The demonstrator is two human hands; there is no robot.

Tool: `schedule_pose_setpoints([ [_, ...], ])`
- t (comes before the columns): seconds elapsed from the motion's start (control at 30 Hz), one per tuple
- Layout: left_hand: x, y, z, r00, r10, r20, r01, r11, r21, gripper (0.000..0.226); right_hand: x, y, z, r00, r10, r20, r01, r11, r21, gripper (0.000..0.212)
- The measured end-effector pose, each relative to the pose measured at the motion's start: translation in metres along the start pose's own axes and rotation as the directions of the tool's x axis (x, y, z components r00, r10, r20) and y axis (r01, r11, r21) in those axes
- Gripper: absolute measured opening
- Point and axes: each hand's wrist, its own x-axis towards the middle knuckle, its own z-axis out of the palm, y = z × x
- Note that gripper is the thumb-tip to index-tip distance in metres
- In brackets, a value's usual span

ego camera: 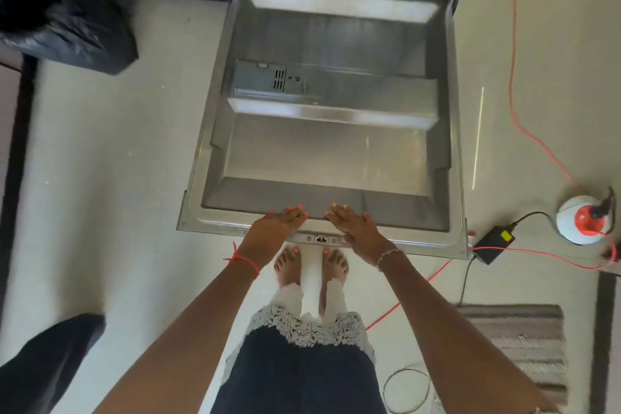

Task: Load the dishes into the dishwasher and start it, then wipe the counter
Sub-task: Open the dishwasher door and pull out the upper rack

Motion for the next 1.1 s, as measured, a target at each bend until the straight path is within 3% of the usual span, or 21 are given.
schedule_pose_setpoints([
  [0.1,0.018,-0.013,0.038,0.993,0.066,-0.097,-0.075,0.993,-0.091,0.076,0.026,0.023,0.032,1.000,-0.024,0.001,0.024,0.999,-0.024,0.066],
  [0.2,0.036,-0.032,0.072,0.990,0.104,-0.096,-0.102,0.994,0.029,0.082,0.051,0.042,0.059,0.999,-0.045,-0.021,0.043,0.996,-0.078,0.066],
  [0.33,0.056,-0.038,0.100,0.981,0.128,-0.144,-0.120,0.991,0.065,0.084,0.072,0.054,0.079,0.998,-0.034,-0.051,0.025,0.986,-0.163,0.065],
  [0.43,0.060,-0.040,0.111,0.979,0.130,-0.156,-0.119,0.990,0.076,0.087,0.080,0.058,0.090,0.981,-0.102,-0.163,0.064,0.973,-0.220,0.085],
  [0.5,0.057,-0.040,0.115,0.975,0.119,-0.186,-0.102,0.990,0.095,0.087,0.082,0.062,0.095,0.987,-0.062,-0.148,0.031,0.979,-0.201,0.093],
  [0.6,0.054,-0.037,0.111,0.984,0.068,-0.167,-0.061,0.997,0.047,0.082,0.080,0.058,0.088,0.986,-0.099,-0.133,0.078,0.985,-0.156,0.078],
  [0.73,0.051,-0.029,0.085,0.996,0.092,0.019,-0.094,0.966,0.242,0.059,0.067,0.044,0.057,0.999,-0.022,0.030,0.026,0.988,-0.151,0.059],
  [0.8,0.046,-0.027,0.055,0.994,0.090,-0.055,-0.072,0.960,0.269,0.057,0.055,0.028,0.032,1.000,0.013,0.024,-0.010,0.994,-0.109,0.054],
  [0.97,0.023,-0.023,-0.046,0.972,0.101,-0.214,-0.069,0.986,0.150,0.053,0.012,-0.019,-0.057,0.997,0.060,-0.054,-0.067,0.987,-0.143,0.049],
  [1.1,0.002,-0.016,-0.139,0.934,0.104,-0.343,-0.083,0.994,0.075,0.027,-0.021,-0.053,-0.136,0.989,0.111,-0.103,-0.121,0.987,-0.106,0.045],
])
